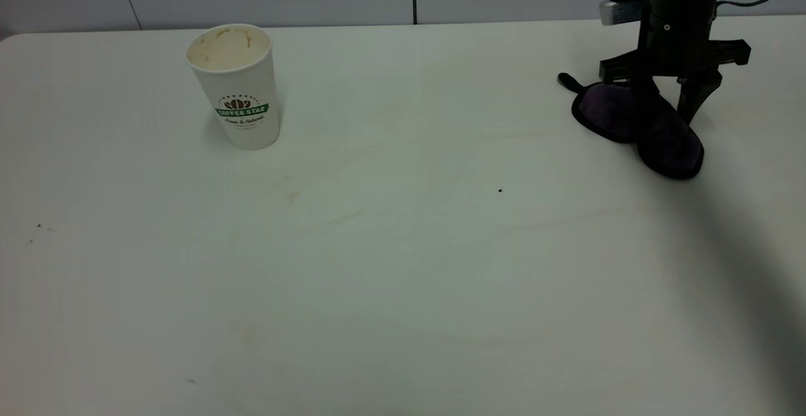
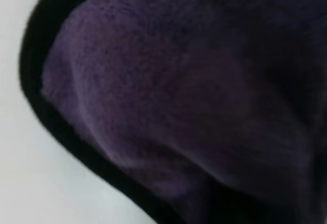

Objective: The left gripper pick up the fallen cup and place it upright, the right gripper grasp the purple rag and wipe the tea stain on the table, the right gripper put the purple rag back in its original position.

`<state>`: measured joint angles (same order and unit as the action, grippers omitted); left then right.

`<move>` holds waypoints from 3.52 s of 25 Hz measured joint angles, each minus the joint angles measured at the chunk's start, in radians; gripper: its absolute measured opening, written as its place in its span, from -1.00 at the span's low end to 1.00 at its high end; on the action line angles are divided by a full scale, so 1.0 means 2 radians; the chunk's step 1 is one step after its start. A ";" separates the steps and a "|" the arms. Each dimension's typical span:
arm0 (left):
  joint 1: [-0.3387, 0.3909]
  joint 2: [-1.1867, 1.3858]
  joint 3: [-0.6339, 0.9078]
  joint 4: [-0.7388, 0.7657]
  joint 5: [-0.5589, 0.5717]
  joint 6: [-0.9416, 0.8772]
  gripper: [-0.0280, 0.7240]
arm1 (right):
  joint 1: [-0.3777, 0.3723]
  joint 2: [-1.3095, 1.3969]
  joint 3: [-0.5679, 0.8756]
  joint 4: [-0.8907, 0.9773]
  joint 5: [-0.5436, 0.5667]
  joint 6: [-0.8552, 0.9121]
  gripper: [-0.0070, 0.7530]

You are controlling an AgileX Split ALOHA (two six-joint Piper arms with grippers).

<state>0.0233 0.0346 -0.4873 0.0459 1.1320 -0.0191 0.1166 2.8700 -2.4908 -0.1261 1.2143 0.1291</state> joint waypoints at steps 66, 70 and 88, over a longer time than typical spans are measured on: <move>0.000 0.000 0.000 0.000 0.000 0.000 -0.11 | 0.019 -1.283 1.010 0.083 -0.050 -0.101 0.28; 0.000 0.000 0.000 0.000 0.000 0.000 -0.11 | 0.018 -1.284 1.010 0.083 -0.050 -0.101 0.07; 0.000 0.000 0.000 0.000 0.000 0.000 -0.11 | -0.085 -1.439 1.010 0.077 -0.047 -0.101 -0.40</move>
<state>0.0233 0.0346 -0.4865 0.0459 1.1320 -0.0191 -0.0538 -0.0074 -0.4707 0.0270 1.1198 -0.0735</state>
